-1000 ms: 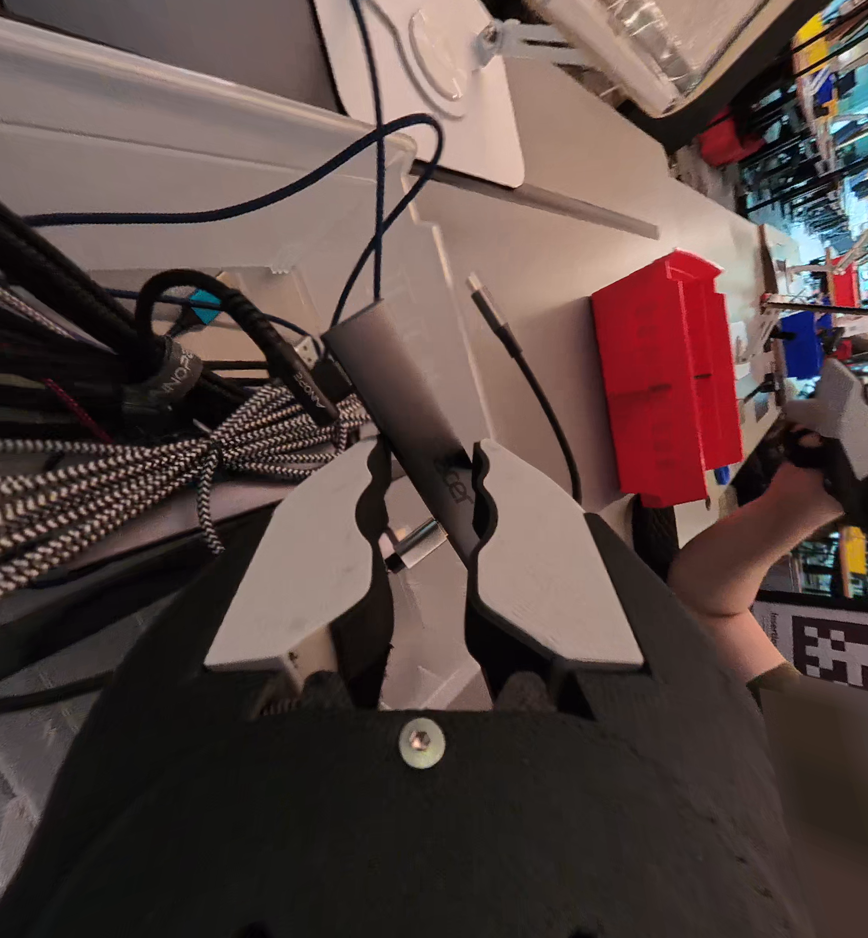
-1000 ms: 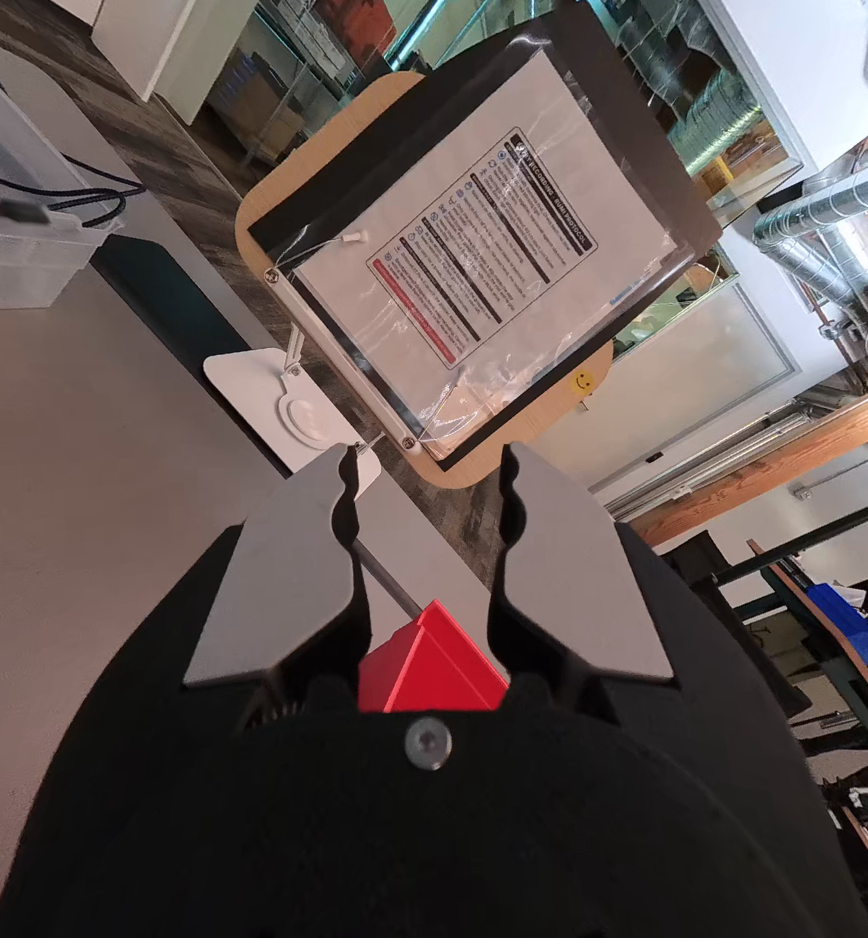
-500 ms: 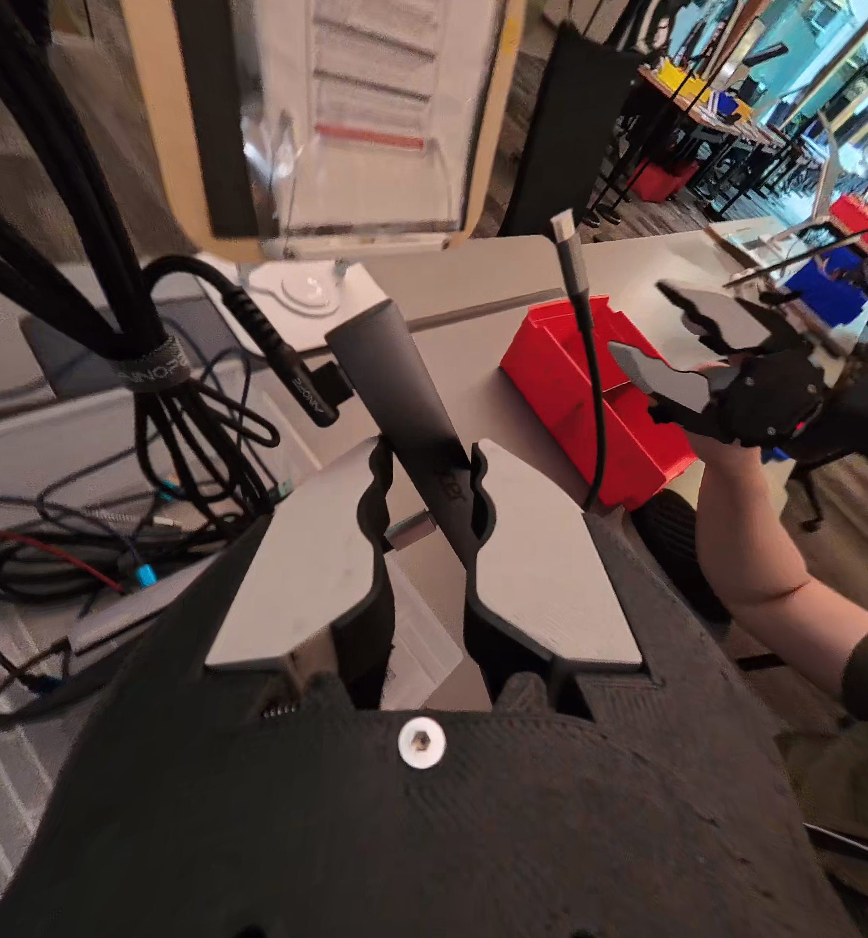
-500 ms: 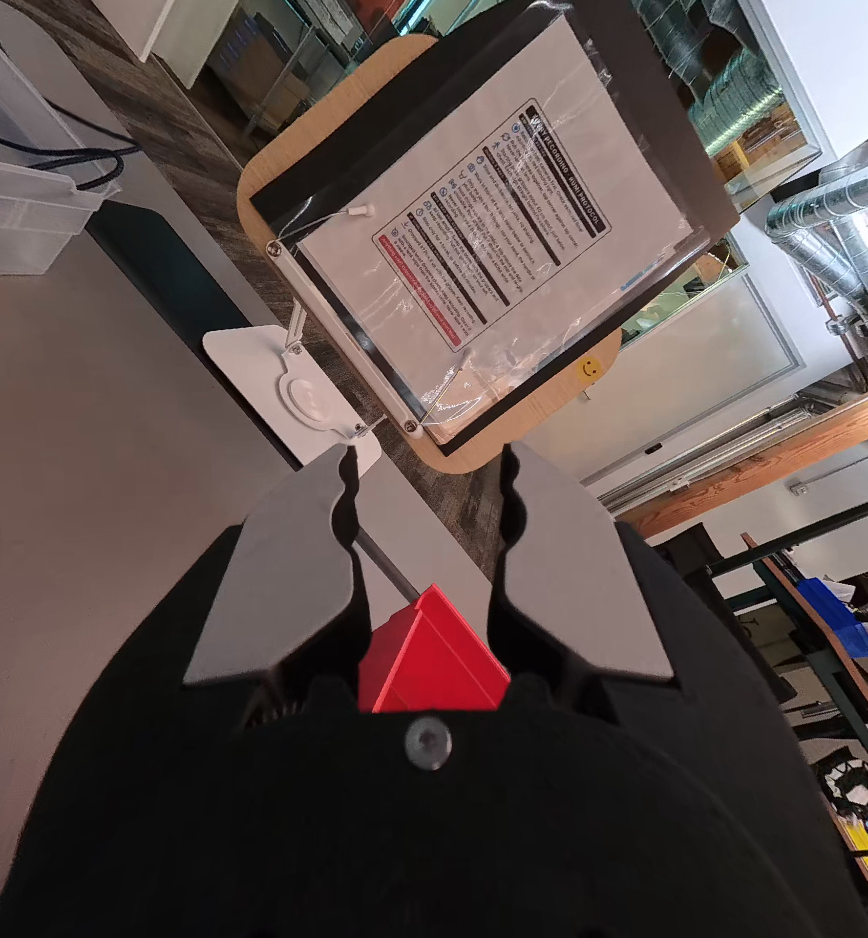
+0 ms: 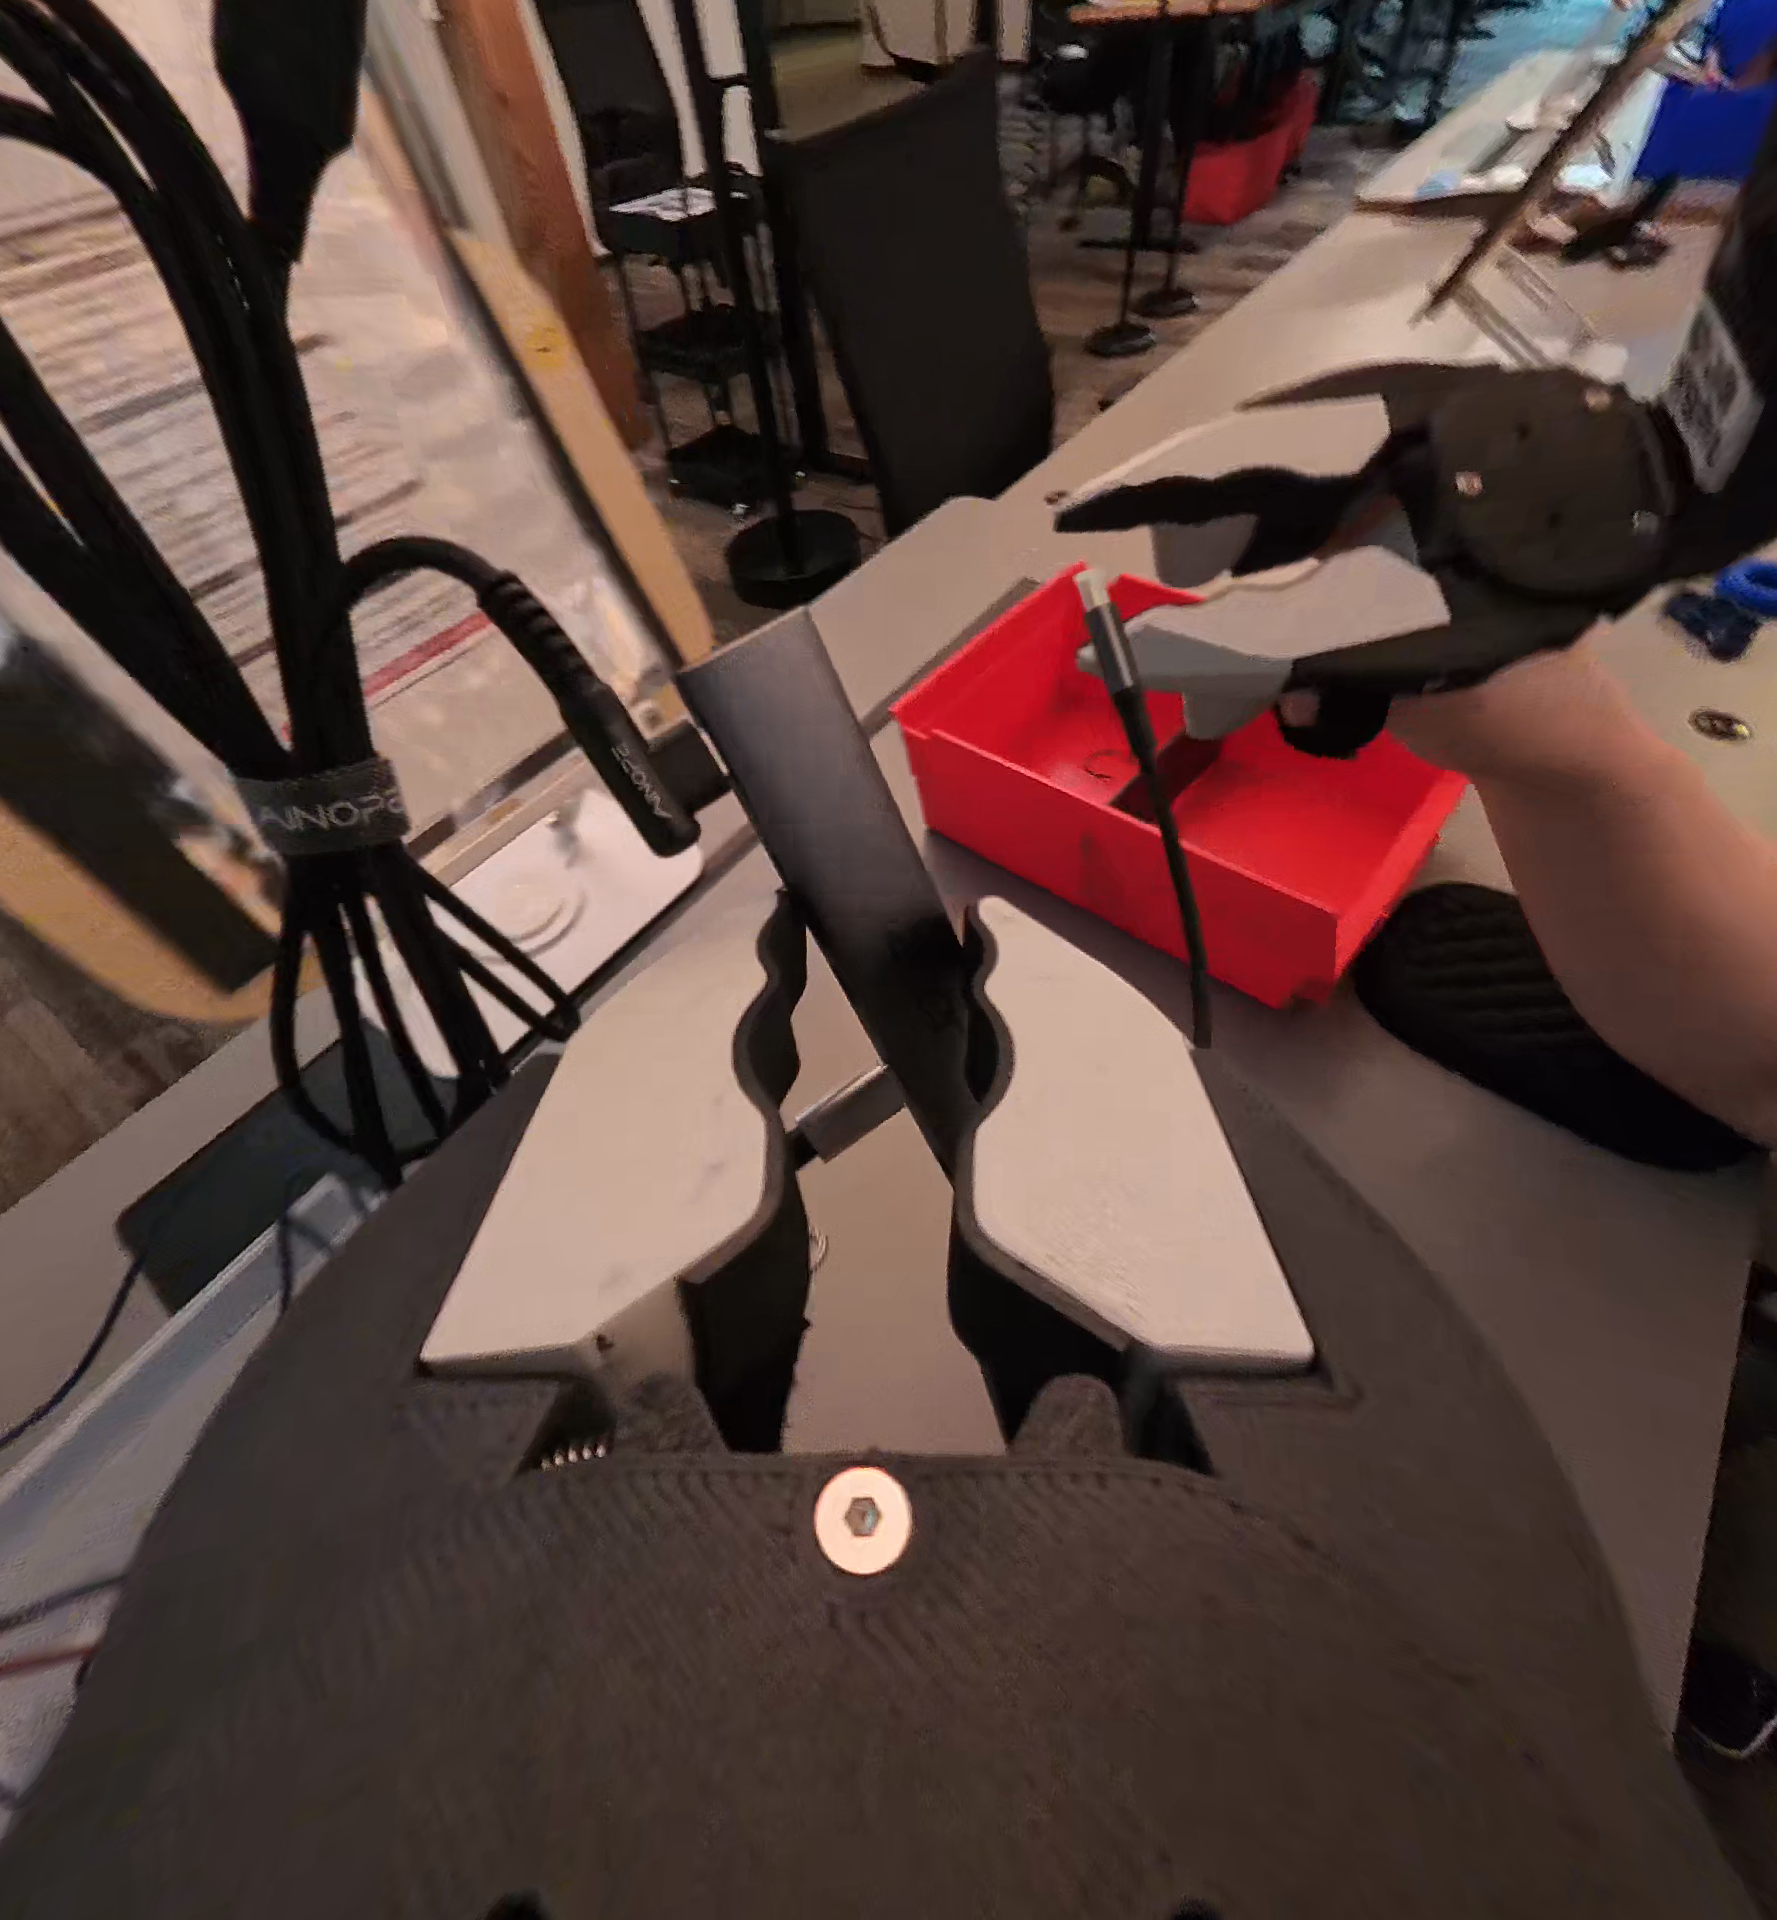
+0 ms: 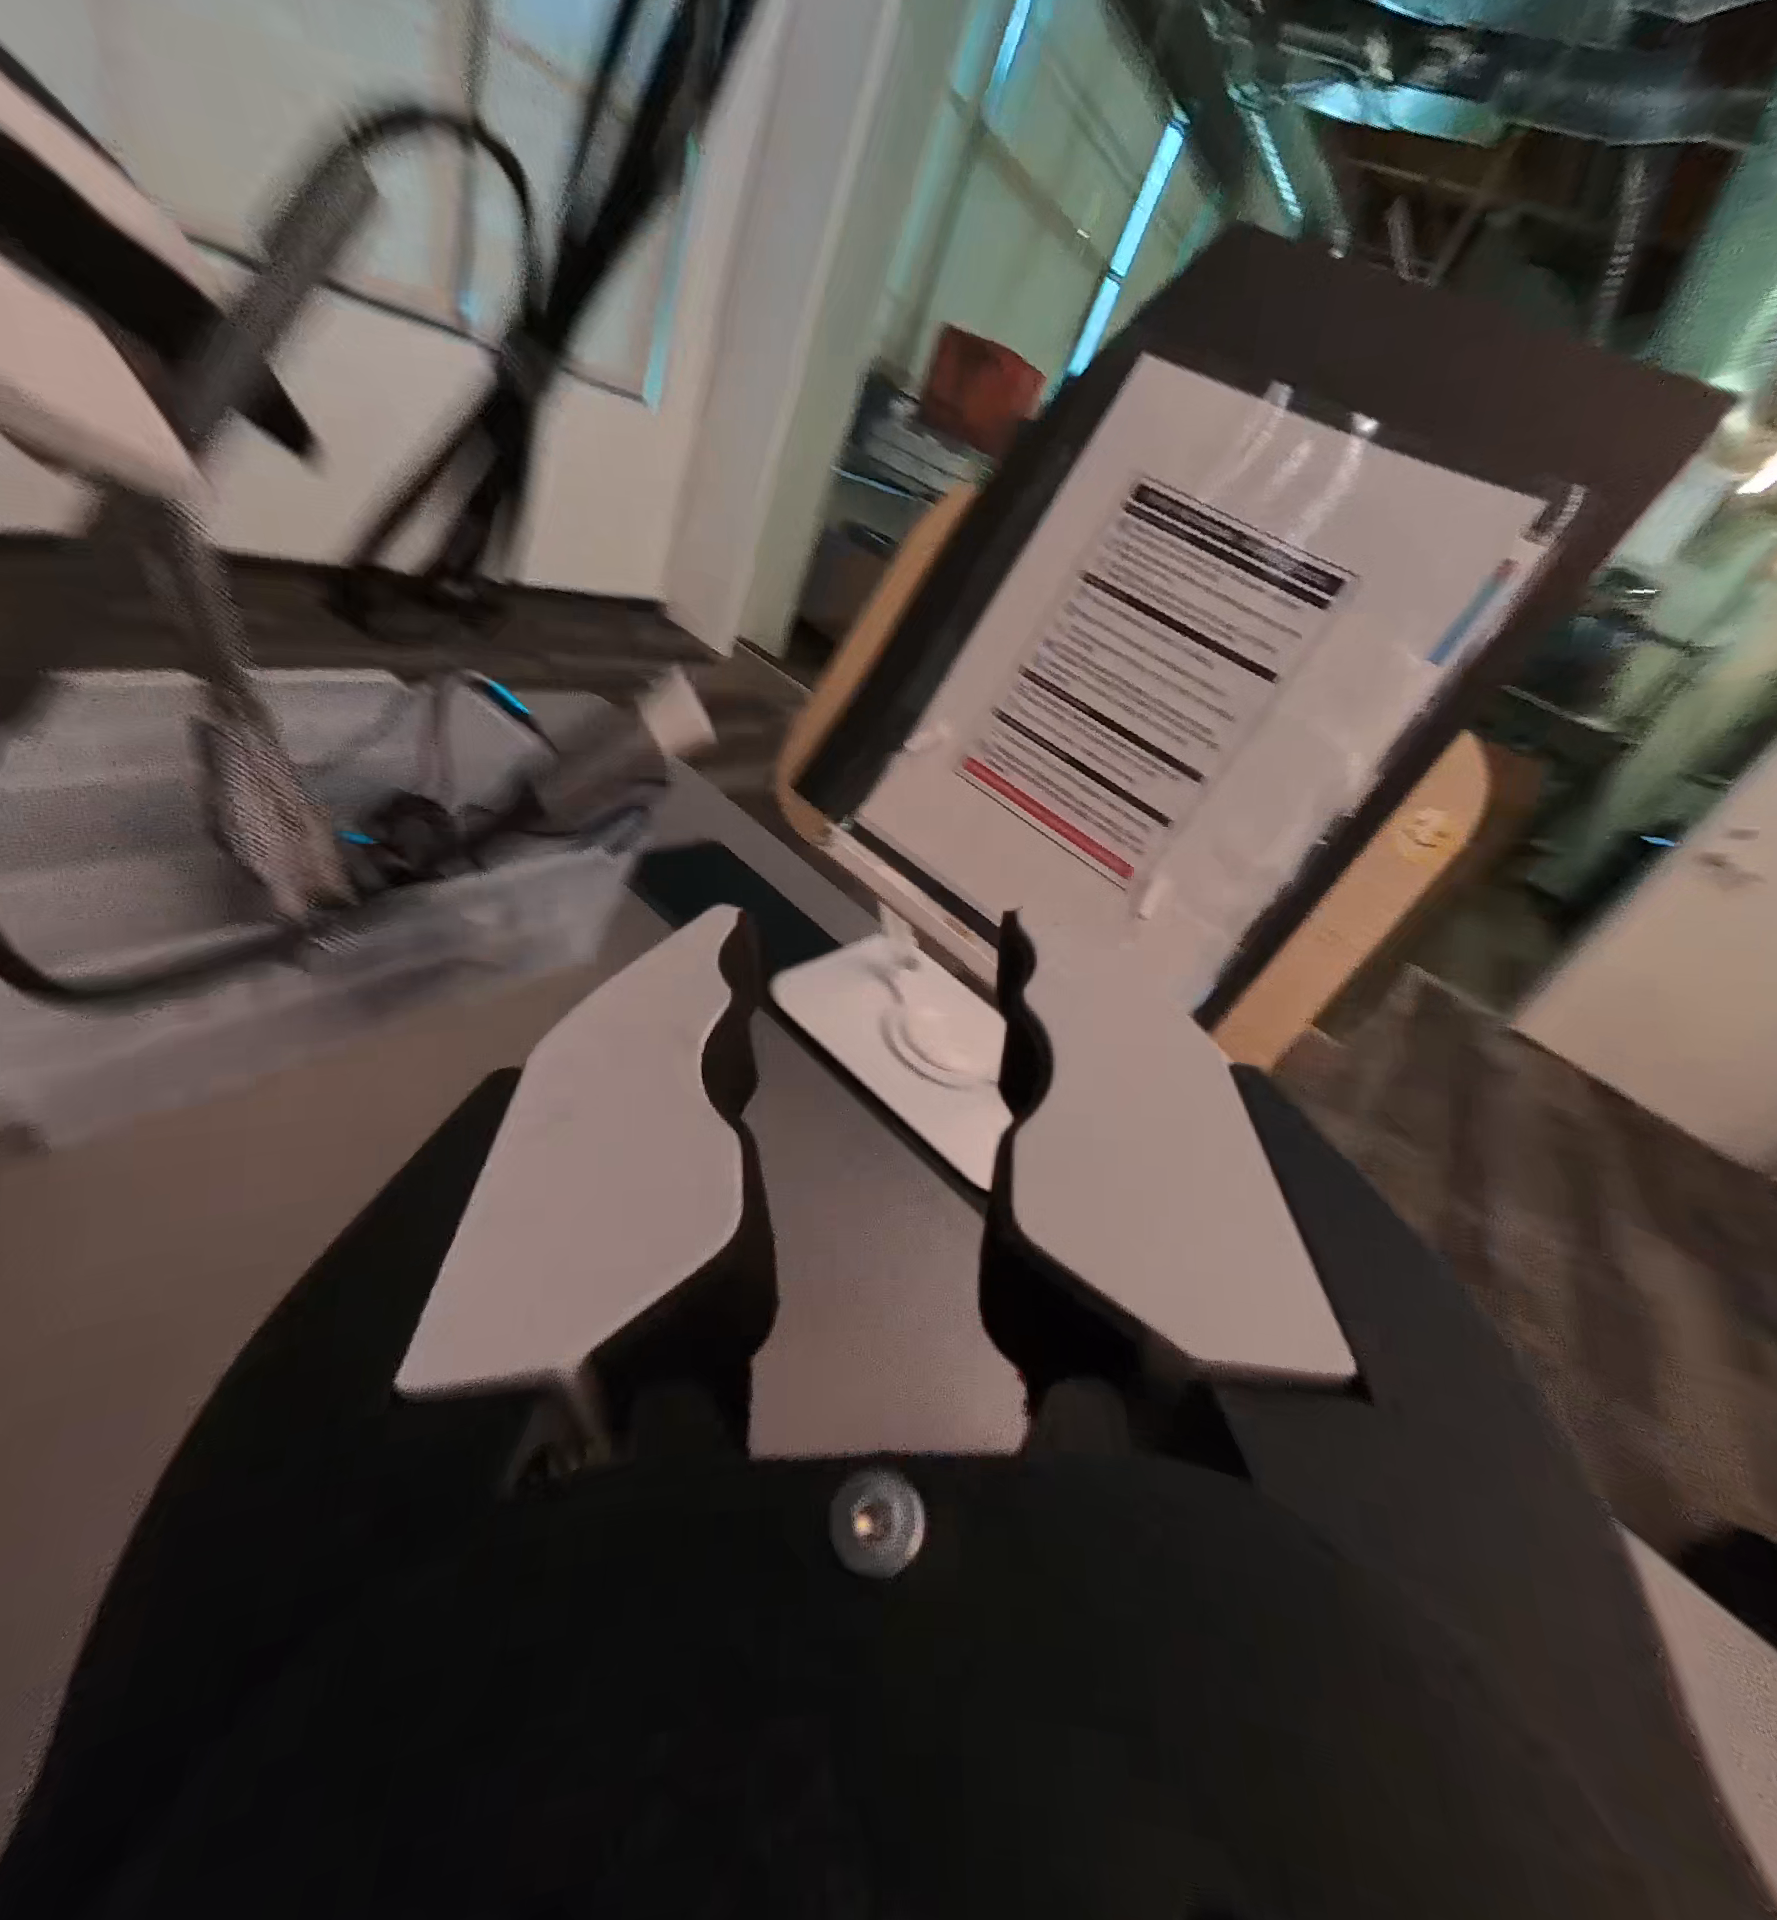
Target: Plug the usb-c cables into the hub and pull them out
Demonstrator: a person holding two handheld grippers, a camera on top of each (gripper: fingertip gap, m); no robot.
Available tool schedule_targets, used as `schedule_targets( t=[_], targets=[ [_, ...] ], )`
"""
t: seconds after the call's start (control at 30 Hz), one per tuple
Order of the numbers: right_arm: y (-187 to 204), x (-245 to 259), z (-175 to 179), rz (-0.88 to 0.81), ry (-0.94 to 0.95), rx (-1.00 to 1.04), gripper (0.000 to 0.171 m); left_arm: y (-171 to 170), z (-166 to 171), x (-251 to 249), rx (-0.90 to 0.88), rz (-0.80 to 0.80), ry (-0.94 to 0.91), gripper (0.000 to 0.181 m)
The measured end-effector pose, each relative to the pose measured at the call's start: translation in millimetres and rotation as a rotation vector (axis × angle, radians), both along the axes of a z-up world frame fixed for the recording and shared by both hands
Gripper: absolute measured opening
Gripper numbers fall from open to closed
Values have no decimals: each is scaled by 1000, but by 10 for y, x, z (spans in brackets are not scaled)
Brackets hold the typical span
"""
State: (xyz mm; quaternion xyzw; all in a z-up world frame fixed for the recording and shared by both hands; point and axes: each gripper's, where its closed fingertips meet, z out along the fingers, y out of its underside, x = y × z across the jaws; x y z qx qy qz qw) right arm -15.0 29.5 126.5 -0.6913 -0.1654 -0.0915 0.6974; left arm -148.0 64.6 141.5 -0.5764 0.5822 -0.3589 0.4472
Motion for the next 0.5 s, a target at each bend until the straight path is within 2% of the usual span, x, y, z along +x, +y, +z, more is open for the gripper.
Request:
schedule_targets(
  t=[0.17,0.27,0.37,0.5],
  targets=[
    [-223,-24,198,123,78,32,40,-502,-123,321,-2,-196,21,27],
    [-321,137,288,126,148,47,40,-670,-156,396,-26,-276,19,27],
    [-406,200,369,155,102,114,40,-891,-149,385,-118,-434,7,27],
    [-485,-163,230,425,45,72,36,-1104,-56,264,-290,-661,-31,26]
  ],
)
